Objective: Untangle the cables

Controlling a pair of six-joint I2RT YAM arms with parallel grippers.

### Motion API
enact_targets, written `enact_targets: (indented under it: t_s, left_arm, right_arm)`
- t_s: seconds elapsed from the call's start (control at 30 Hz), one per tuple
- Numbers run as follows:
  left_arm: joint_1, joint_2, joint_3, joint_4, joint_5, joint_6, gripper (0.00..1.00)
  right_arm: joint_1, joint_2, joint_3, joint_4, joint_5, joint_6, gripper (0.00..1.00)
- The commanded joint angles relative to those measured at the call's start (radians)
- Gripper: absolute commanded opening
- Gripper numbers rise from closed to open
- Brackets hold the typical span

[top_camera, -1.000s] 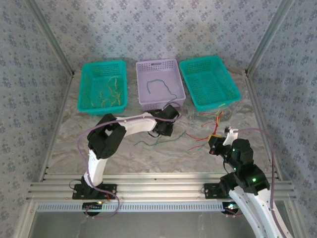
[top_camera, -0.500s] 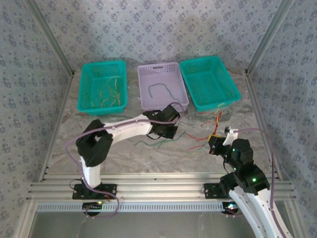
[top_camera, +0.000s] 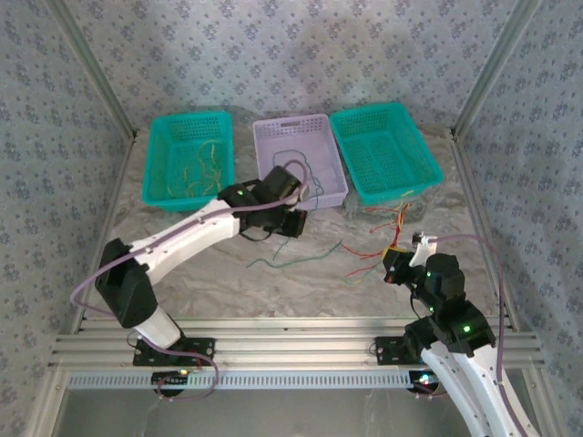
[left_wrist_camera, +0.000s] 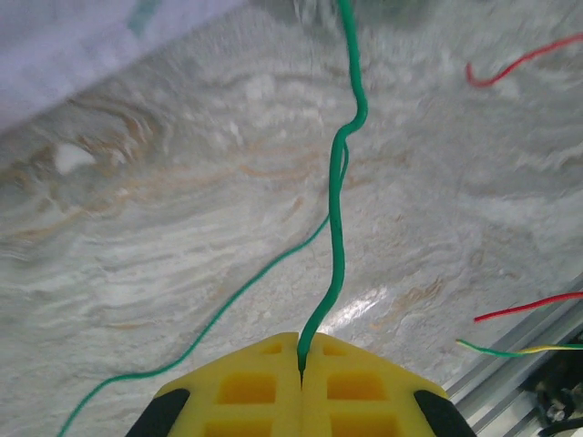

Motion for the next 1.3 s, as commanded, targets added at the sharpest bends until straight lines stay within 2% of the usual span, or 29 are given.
enact_targets:
  t_s: [0.0,0.07,0.23,0.5,0.67,0.77,1.1,1.2,1.27]
  left_arm:
    - [0.027,-0.081,0.084,-0.041,0.018,0.043,0.00]
    - [0.057,-0.083,0.109,-0.050,0.014,0.054,0.00]
    - [0.169,-0.021,0.168,-0.033,0.091,0.067,0.00]
    - [0.281,0.267,0.413,-0.057,0.149,0.108,0.00]
    - [0.321,0.467,0.560,-0.079,0.179,0.103,0.00]
    - [0.320,0.557,0.637,-0.095,0.154,0.115,0.10]
    - [0.318,0.799,0.921,-0.247,0.144,0.147,0.24]
    - [0.315,0.825,1.010,-0.325,0.131,0.153,0.32]
    - [0.303,0.778,0.994,-0.326,0.105,0.155,0.40]
  right_arm:
    - [-0.008,0.006,0.028,0.021,-0.005,0.005,0.00]
    - [-0.007,0.006,0.025,0.024,-0.006,0.009,0.00]
    - [-0.007,0.008,0.022,0.030,-0.013,0.012,0.00]
    - [-0.008,0.009,0.022,0.029,-0.018,0.019,0.00]
    - [-0.007,0.000,0.025,0.012,-0.020,0.022,0.00]
    - [-0.007,-0.011,0.022,0.016,-0.024,0.035,0.00]
    - [-0.007,-0.025,0.035,-0.004,-0.055,0.047,0.00]
    - [-0.006,-0.031,0.031,-0.008,-0.063,0.052,0.00]
    - [-0.007,-0.034,0.031,-0.013,-0.065,0.053,0.00]
